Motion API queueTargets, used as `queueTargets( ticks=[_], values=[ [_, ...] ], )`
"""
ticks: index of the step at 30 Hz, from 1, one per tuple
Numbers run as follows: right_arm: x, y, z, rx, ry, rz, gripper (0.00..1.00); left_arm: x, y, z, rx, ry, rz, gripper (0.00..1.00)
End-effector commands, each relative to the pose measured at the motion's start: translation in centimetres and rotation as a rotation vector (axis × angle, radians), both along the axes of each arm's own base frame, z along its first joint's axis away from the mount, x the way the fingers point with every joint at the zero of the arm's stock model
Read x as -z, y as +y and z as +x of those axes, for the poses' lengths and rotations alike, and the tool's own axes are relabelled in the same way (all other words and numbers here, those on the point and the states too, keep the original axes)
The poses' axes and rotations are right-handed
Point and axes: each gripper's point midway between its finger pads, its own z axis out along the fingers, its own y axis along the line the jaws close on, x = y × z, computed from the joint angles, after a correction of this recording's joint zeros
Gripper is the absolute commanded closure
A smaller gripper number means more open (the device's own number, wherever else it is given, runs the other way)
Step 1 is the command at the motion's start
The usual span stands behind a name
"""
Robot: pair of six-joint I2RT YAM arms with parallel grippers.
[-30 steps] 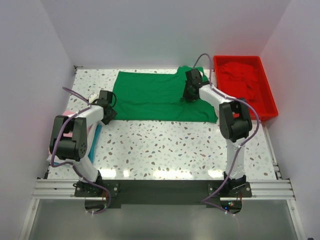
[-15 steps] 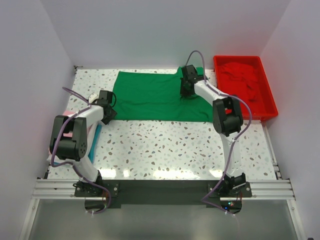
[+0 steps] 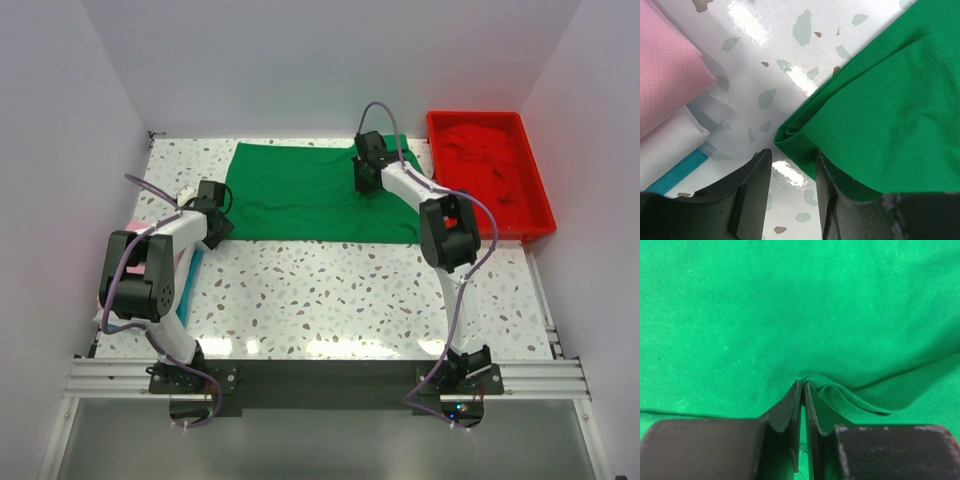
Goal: Fold and stack the t-shirts
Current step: Fold the tshirt
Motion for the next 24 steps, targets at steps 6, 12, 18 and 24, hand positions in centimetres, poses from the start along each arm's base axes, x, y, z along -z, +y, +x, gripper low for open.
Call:
queueTargets(
  ticks=[6,12,18,24],
  values=[
    [-4.5,0.4,2.2,-0.033,-0.115,-0.020,0.64,-0.7,0.0,0.4,0.010,-0.038,-0.010,0.49],
    [-9.6,-1.5,0.7,0.034,-0.151,-0.028,0.30,-3.5,0.3,0.9,0.011,-0.136,-0.024,0.35],
    [-11.1,-5.3,-4.7,0.175,-0.107,0.023,0.31,-4.6,0.8,-0.1,-0.009,-0.173,-0.019,0.31],
    [-8.4,-7.5,-10.7,0.240,-0.037,0.074,0.34,-2.5,0.6,0.7,-0.026,-0.150,-0.057,0.35]
  ],
)
